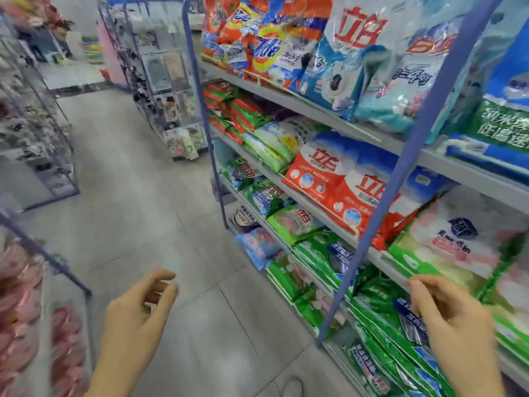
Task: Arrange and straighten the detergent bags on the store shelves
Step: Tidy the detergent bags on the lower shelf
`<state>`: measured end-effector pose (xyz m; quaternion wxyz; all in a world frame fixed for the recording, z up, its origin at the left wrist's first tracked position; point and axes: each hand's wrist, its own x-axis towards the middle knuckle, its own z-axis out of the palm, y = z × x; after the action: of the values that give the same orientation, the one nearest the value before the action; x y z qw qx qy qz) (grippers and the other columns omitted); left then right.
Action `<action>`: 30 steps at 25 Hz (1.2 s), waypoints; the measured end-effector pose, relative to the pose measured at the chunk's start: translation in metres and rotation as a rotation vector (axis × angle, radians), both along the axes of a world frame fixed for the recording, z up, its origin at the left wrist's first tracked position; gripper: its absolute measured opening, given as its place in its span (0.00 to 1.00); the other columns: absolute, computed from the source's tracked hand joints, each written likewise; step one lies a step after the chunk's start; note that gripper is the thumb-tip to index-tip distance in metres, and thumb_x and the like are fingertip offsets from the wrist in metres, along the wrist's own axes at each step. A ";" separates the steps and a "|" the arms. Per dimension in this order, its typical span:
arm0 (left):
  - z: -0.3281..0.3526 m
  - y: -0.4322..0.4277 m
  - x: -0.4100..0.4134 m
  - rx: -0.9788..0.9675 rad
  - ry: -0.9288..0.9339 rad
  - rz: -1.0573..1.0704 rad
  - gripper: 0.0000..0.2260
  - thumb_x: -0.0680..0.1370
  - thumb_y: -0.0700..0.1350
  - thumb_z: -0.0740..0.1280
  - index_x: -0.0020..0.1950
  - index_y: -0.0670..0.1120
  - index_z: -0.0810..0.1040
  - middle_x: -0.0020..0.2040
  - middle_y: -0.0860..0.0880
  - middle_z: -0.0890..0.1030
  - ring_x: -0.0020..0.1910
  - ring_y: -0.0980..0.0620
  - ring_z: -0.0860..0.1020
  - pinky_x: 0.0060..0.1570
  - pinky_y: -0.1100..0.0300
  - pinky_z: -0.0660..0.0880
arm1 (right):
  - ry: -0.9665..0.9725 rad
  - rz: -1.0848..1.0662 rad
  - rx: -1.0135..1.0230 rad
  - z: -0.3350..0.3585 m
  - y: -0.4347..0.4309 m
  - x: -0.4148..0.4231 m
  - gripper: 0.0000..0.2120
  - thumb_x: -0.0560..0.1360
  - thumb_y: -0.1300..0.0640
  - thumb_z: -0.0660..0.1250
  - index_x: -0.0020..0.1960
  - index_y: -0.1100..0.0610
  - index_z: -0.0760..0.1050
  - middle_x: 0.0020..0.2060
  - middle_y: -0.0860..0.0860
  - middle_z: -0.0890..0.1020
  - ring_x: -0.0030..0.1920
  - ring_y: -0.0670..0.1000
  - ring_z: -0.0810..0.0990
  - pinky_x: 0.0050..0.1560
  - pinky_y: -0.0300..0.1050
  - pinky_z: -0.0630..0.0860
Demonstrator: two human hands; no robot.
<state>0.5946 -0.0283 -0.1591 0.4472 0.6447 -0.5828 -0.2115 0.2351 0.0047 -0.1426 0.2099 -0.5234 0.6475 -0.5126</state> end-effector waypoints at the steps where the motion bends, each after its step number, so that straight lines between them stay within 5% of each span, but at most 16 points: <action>1: 0.000 -0.016 0.004 0.006 0.006 0.012 0.08 0.66 0.62 0.62 0.42 0.64 0.76 0.34 0.52 0.82 0.34 0.56 0.78 0.37 0.59 0.74 | -0.007 -0.001 -0.016 0.001 -0.021 0.008 0.07 0.74 0.51 0.66 0.38 0.40 0.75 0.34 0.47 0.79 0.31 0.47 0.74 0.30 0.34 0.69; 3: 0.002 -0.053 0.011 0.004 0.003 0.029 0.10 0.65 0.63 0.60 0.43 0.65 0.76 0.35 0.53 0.82 0.34 0.57 0.78 0.37 0.61 0.74 | -0.039 0.013 -0.046 0.000 -0.065 0.020 0.06 0.71 0.38 0.65 0.39 0.39 0.76 0.33 0.45 0.79 0.30 0.45 0.74 0.29 0.32 0.68; 7: 0.012 -0.139 0.023 -0.002 0.004 0.076 0.11 0.65 0.63 0.60 0.44 0.64 0.76 0.38 0.59 0.81 0.36 0.57 0.79 0.36 0.66 0.73 | -0.031 0.045 -0.051 -0.004 -0.169 0.032 0.09 0.74 0.55 0.66 0.39 0.42 0.76 0.31 0.46 0.79 0.29 0.44 0.73 0.29 0.34 0.68; 11: 0.018 -0.222 0.030 -0.001 0.020 0.094 0.07 0.67 0.59 0.64 0.44 0.65 0.76 0.37 0.59 0.81 0.35 0.58 0.79 0.37 0.62 0.74 | -0.003 0.093 -0.006 0.002 -0.257 0.045 0.05 0.75 0.50 0.65 0.41 0.42 0.75 0.34 0.48 0.79 0.31 0.50 0.74 0.31 0.46 0.68; 15: 0.018 -0.294 0.027 -0.020 0.069 0.035 0.06 0.69 0.57 0.64 0.44 0.62 0.76 0.39 0.59 0.82 0.36 0.59 0.79 0.39 0.62 0.74 | 0.000 0.088 0.063 -0.002 -0.323 0.056 0.08 0.75 0.55 0.65 0.41 0.43 0.75 0.33 0.50 0.80 0.35 0.51 0.77 0.34 0.45 0.72; 19: 0.010 -0.365 0.026 -0.010 0.071 -0.056 0.03 0.70 0.56 0.66 0.43 0.61 0.77 0.36 0.54 0.81 0.35 0.55 0.78 0.35 0.62 0.73 | 0.006 0.012 0.099 -0.012 -0.367 0.069 0.08 0.75 0.56 0.65 0.38 0.47 0.76 0.34 0.53 0.81 0.38 0.58 0.79 0.37 0.49 0.75; 23: -0.003 -0.449 0.035 0.028 0.036 -0.205 0.10 0.76 0.42 0.66 0.41 0.58 0.77 0.39 0.58 0.82 0.37 0.57 0.78 0.35 0.65 0.72 | 0.033 -0.112 0.074 -0.020 -0.414 0.094 0.06 0.74 0.56 0.66 0.39 0.49 0.76 0.33 0.49 0.80 0.37 0.51 0.79 0.38 0.50 0.76; 30: 0.002 -0.595 0.071 0.042 -0.084 -0.561 0.08 0.76 0.43 0.65 0.40 0.56 0.75 0.41 0.61 0.80 0.37 0.57 0.78 0.36 0.62 0.72 | -0.001 -0.425 0.069 -0.031 -0.505 0.154 0.10 0.76 0.59 0.64 0.39 0.47 0.75 0.34 0.48 0.80 0.35 0.50 0.77 0.38 0.43 0.72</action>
<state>0.6658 -0.6235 -0.1574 0.3330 0.4759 -0.7518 -0.3121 0.3890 -0.5001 -0.1740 0.1153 -0.3674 0.7604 -0.5230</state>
